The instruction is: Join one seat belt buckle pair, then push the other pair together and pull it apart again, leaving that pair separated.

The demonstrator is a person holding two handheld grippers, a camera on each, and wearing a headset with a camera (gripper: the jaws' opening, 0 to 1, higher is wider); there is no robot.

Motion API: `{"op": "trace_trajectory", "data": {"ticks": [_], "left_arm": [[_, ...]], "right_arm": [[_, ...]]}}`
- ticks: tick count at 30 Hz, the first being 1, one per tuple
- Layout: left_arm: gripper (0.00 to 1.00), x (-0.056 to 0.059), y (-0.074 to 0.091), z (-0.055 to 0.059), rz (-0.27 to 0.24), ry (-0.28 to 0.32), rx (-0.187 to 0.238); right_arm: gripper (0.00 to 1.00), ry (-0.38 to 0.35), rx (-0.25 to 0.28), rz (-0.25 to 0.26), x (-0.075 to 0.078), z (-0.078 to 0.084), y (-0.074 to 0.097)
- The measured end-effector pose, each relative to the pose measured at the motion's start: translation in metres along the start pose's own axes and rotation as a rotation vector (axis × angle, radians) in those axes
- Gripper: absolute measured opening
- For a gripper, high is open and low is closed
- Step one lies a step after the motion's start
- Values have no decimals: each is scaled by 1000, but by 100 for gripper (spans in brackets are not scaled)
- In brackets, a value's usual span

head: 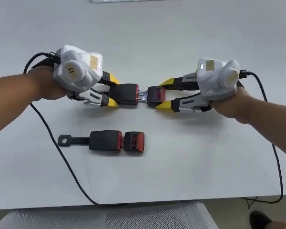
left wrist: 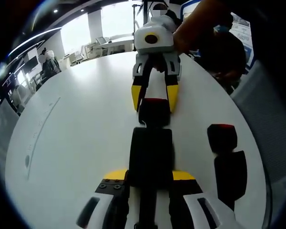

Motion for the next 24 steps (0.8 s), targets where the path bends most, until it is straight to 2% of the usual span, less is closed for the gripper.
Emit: {"op": "trace_trajectory", "data": {"ticks": [8,11,15,24], "left_arm": [[32,-1,0,0,1,-7,-4],[32,-2,0,0,0,-7,-5],[32,-1,0,1,-1,-1,0],[32,2,-1,2,0,-3,-6]], "right_arm": [[33,-9,-11,8,1,-7,-8],[33,-22,-11,30,-3,-11,-16],[33,-38,-6,47,-4,-12,-15],[33,-58,-42,120,-10,-16,-21]]}}
Point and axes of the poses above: the centre of the closed fingertips' face, and the gripper's own axes: y roughly backward along the fingers, x roughly to its right, z roughly out of its underside, the point moved 7 cm from there along y, roughly backward along the fingers, and after that the axes turned 1 degree about -y, right-handed, at the moved point
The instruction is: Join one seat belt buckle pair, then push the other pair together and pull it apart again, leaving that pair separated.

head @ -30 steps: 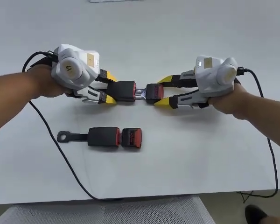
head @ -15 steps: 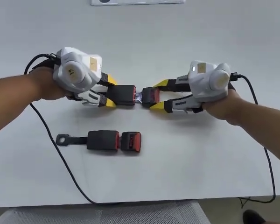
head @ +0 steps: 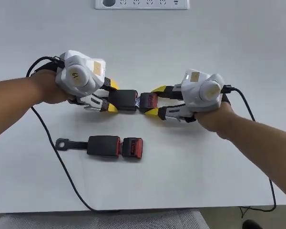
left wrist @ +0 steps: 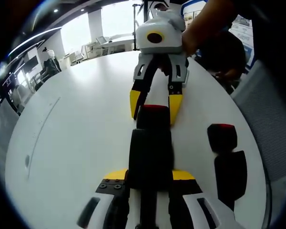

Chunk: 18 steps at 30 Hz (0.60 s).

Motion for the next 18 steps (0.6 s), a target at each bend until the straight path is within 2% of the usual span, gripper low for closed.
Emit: {"op": "trace_trajectory", "data": {"ticks": [18], "left_arm": [[32,3,-4,-3,-1,9,-10]], "right_arm": [[35,-25,-28,103,0,5,-1]]}}
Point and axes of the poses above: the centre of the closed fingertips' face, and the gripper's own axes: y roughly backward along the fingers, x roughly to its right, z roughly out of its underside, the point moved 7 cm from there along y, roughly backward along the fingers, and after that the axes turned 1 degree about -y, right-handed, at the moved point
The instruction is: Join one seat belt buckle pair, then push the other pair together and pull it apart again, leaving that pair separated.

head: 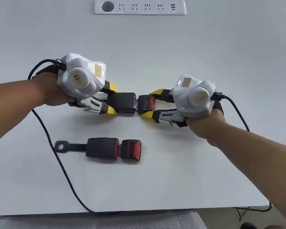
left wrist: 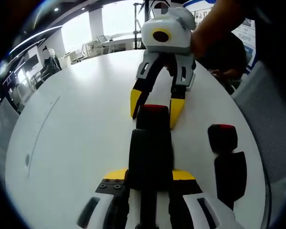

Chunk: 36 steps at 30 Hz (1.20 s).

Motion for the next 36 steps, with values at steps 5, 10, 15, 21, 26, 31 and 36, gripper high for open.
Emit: {"op": "trace_trajectory", "data": {"ticks": [5,10,15,21,26,31,36], "left_arm": [[32,0,0,-1,0,-1,-4],[32,-1,-1,-1,1,-2,-7],[32,-2,-1,-2,1,0,-10],[32,-4,-1,-3,1,-2,-16],[33,-5,-1,-4,-2,2,-22],[33,-6,0,-4,-8,10,-15],[33,-7,0,-5,-4,5,-16]], "right_arm": [[35,-1,-5,10,3,2,0],[35,0,-9,17,4,3,0],[35,-1,-15,30,4,4,0],[35,3,-19,35,6,4,1],[35,6,-21,41,8,5,3],[36,9,-24,43,12,9,10],[36,10,-26,40,12,14,17]]}}
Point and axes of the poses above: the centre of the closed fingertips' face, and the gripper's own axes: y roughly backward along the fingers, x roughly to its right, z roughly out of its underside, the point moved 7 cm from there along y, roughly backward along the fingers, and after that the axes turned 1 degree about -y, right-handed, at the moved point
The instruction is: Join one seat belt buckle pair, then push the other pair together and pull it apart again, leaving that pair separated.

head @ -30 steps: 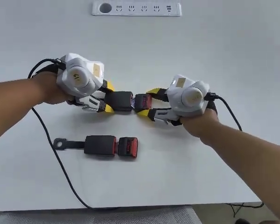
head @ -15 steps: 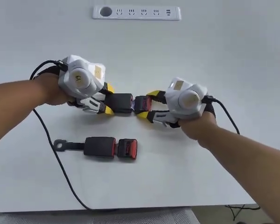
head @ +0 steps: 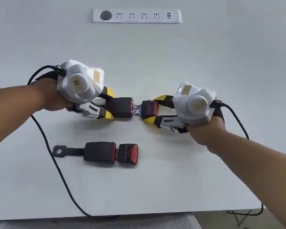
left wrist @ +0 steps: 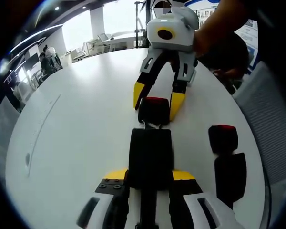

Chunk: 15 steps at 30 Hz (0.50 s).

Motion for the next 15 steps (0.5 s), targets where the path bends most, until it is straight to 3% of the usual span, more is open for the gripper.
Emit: {"op": "trace_trajectory", "data": {"ticks": [7,15], "left_arm": [[33,0,0,-1,12,-13,-8],[33,1,0,-1,12,-12,-6]], "right_arm": [[36,28,-7,-16,0,0,1],[36,34,-7,-24,7,10,14]]}}
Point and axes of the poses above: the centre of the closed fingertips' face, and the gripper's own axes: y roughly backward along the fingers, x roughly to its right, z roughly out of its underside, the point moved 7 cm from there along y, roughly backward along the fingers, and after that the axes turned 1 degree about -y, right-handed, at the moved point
